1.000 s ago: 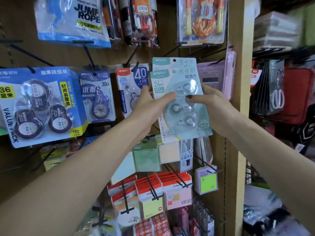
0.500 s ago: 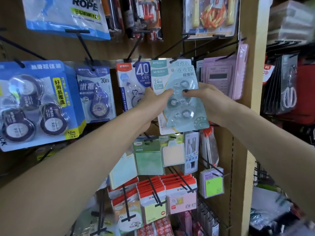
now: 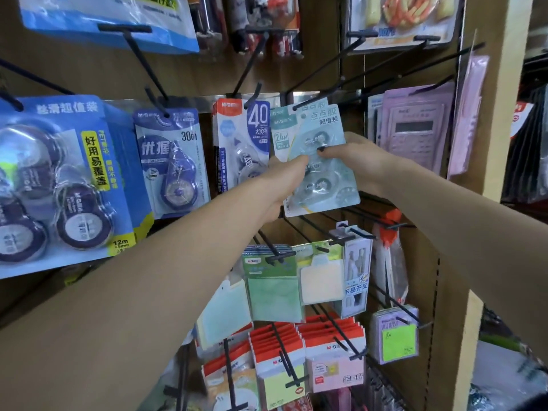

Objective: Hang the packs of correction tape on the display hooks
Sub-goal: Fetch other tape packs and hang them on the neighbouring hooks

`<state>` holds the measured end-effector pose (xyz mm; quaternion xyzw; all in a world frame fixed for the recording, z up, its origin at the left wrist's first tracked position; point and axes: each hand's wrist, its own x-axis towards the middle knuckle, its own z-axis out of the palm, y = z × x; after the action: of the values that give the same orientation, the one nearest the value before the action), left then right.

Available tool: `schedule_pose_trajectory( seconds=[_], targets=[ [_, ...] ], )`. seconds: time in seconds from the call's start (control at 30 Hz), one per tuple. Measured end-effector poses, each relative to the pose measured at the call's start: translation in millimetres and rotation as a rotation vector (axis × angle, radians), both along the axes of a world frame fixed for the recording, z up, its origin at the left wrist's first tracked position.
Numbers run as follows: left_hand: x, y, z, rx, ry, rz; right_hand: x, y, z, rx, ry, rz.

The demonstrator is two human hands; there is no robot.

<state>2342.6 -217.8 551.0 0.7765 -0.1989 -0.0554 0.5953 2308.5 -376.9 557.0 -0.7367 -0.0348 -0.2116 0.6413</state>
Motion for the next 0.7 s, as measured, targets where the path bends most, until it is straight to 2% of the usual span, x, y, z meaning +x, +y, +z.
schedule_pose_trajectory(
  seconds=[0.3, 0.5, 0.7],
  targets=[
    [10.6, -1.6, -7.9, -0.016, 0.084, -0.023, 8.6, 10.1, -11.9, -0.033, -0.080, -0.152],
    [-21.4, 4.8, 1.2, 0.054, 0.010, -0.089, -13.7, 5.7, -6.0, -0.055, -0.091, -0.251],
    [-59.2, 19.7, 8.9, 0.103, -0.123, -0.089, -47.7, -5.8, 10.9, 0.022, 0.050, -0.298]
  ],
)
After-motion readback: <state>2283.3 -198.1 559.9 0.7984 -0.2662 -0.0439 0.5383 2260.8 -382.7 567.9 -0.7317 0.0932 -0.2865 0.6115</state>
